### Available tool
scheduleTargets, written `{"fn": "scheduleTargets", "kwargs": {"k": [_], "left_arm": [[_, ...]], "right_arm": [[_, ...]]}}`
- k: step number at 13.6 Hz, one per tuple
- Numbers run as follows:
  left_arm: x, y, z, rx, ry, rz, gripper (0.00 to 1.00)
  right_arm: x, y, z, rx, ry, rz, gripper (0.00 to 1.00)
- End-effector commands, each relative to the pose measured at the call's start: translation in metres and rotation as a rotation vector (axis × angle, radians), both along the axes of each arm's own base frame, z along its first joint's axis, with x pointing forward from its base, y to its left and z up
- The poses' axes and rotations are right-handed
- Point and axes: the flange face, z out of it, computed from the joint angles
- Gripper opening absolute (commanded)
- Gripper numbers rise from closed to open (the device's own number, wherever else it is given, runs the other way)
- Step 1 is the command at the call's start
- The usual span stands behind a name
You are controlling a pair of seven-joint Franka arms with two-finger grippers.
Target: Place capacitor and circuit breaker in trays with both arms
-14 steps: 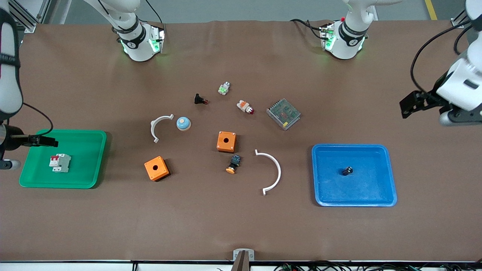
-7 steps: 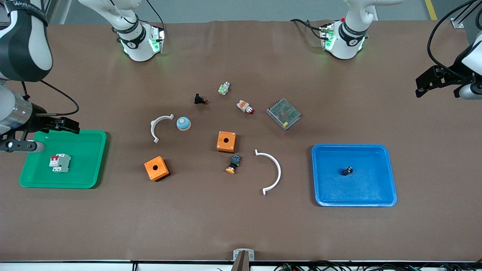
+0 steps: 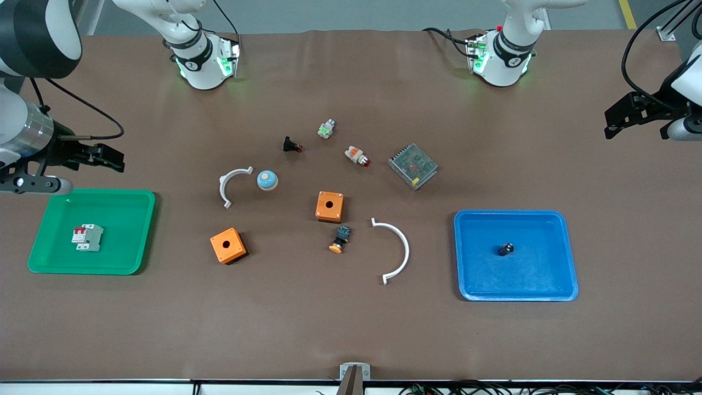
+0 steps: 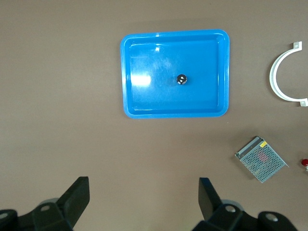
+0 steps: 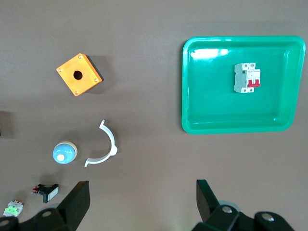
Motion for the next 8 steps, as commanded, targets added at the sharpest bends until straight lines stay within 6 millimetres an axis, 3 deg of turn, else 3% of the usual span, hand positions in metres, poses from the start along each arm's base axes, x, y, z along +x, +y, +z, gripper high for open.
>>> {"fn": "scheduleTargets", "kwargs": {"k": [1, 4, 6, 8], "left_arm": [[-0.004, 0.005, 0.004, -0.012, -0.004, -0.006, 1.00], [-0.004, 0.010, 0.009, -0.016, -0.015, 0.006, 1.00], [-0.004, 0.013, 0.009, -0.033, -0.014, 0.011, 1.00], [-0.005, 0.018, 0.009, -0.046, -0.011, 0.022, 1.00]], "right_arm": [[-0.025, 0.010, 0.007, 0.004, -0.006, -0.008, 0.98], [-0.038, 0.010, 0.023, 0.001, -0.026, -0.010, 0.98], [-0.056, 0.012, 0.023, -0.006, -0.037, -0.007, 0.98], [-0.062, 0.013, 0.028, 0.007, -0.050, -0.012, 0.98]]}}
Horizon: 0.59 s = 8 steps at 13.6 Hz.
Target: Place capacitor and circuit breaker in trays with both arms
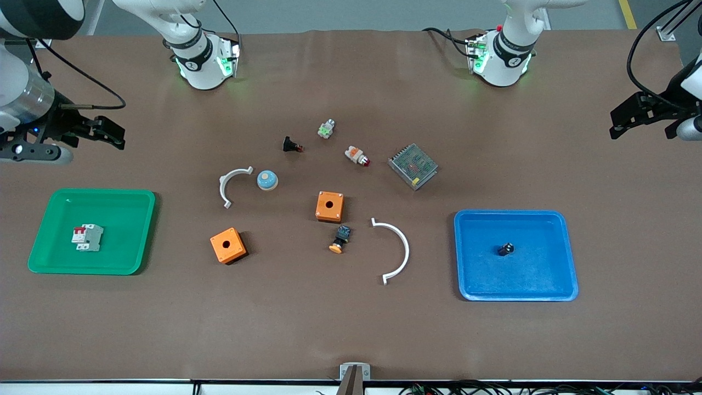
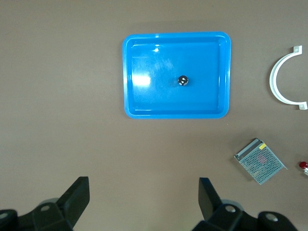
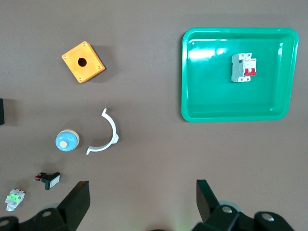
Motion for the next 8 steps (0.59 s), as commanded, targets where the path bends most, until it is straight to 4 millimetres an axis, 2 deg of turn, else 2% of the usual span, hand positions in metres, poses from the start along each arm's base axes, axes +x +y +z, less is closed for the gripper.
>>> {"fn": "scheduleTargets", "kwargs": {"k": [1, 4, 6, 8], "left_arm": [[-0.007, 0.005, 0.007, -0.024, -0.003, -0.003, 1.00], [-0.010, 0.005, 0.008, -0.023, 0.007, -0.001, 1.00], [-0.010, 0.006, 0.008, -0.025, 0.007, 0.002, 1.00], [-0.010, 0.008, 0.008, -0.025, 0.007, 0.005, 1.00]], "right_arm": [[-0.016, 0.001, 0.005, 0.018, -0.027, -0.021, 0.98], [-0.008, -0.003, 0.024, 0.033, -0.099, -0.028, 0.99], [-0.005, -0.019, 0.028, 0.035, -0.111, -0.052, 0.99], [-0.001, -0.018, 0.044, 0.040, -0.169, -0.053, 0.99]]}}
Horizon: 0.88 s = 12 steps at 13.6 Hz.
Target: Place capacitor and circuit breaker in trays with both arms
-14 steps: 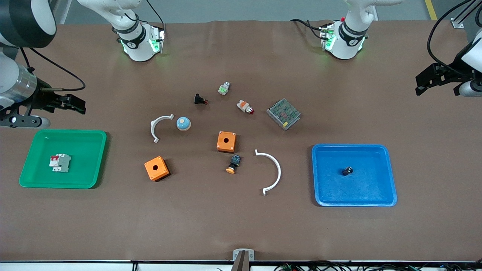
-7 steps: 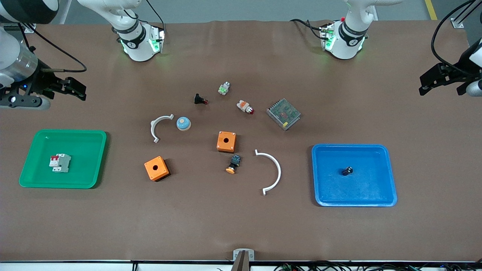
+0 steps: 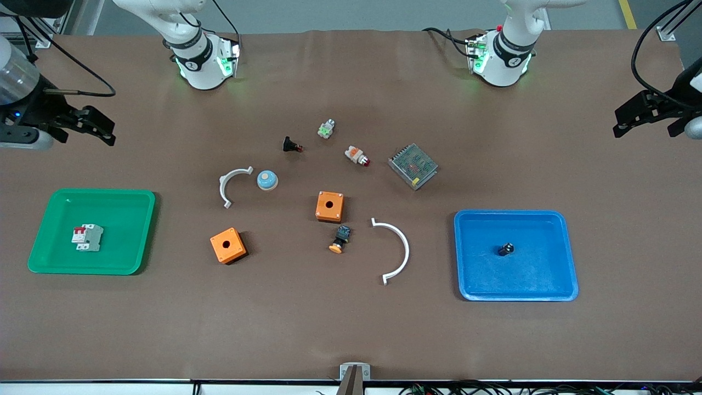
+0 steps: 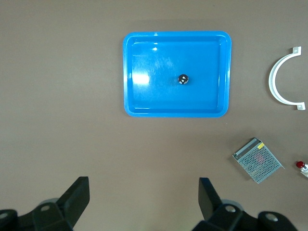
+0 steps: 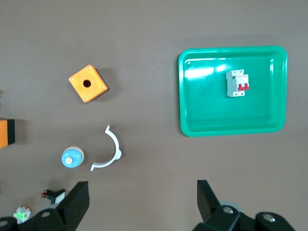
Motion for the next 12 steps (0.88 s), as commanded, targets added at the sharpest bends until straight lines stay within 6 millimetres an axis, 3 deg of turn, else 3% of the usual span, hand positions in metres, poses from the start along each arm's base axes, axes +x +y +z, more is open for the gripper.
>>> {"fn": "scheduleTargets", "kwargs": {"k": [1, 3, 9, 12], "left_arm": [[-0.008, 0.004, 0.007, -0.021, 0.003, -0.003, 1.00], [-0.008, 0.004, 0.007, -0.021, 0.003, -0.003, 1.00], [-0.005, 0.004, 0.008, -0.013, -0.001, -0.005, 1.00], [-0.004, 0.004, 0.006, -0.013, 0.002, -0.009, 1.00]], "right_arm": [[0.005, -0.002, 0.030, 0.025, -0.098, -0.017, 0.99], [0.014, -0.006, 0.040, 0.028, -0.126, -0.027, 0.99], [0.023, -0.004, 0.029, 0.037, -0.108, -0.100, 1.00], [0.022, -0.007, 0.035, 0.036, -0.113, -0.094, 1.00]]}}
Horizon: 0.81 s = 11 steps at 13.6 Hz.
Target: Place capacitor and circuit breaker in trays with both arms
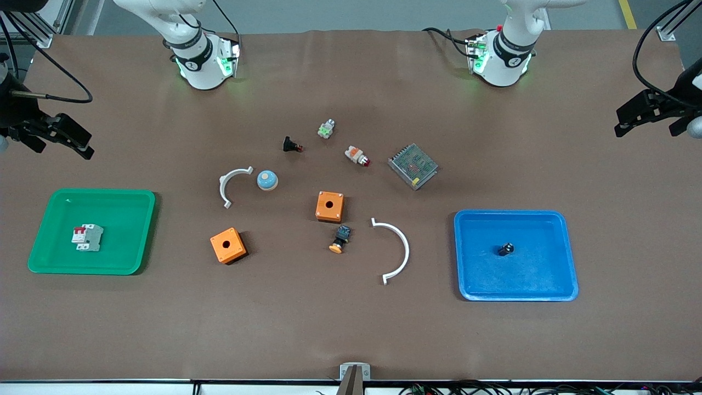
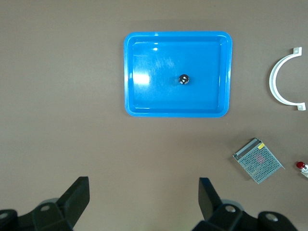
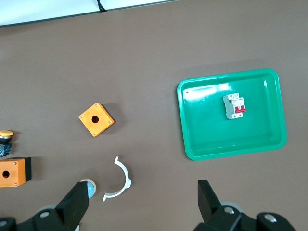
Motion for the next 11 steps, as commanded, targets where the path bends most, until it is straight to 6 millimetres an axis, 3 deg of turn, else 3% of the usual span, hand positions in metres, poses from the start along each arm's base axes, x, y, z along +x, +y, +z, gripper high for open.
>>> {"fn": "scheduleTargets", "kwargs": {"k": [1, 5, 11], "left_arm": [[-0.004, 0.001, 0.005, -0.011, 0.003, -0.014, 1.00], [-0.004, -0.015, 0.002, -0.013, 0.011, -0.044, 1.00], [-0.004, -0.042, -0.007, -0.015, 0.034, -0.075, 1.00]], "right_arm": [[0.002, -0.002, 0.014, 0.019, -0.017, -0.016, 1.00], [-0.004, -0.003, 0.036, 0.053, -0.010, -0.018, 1.00], [-0.013, -0.002, 0.041, 0.047, 0.047, 0.056, 1.00]]}}
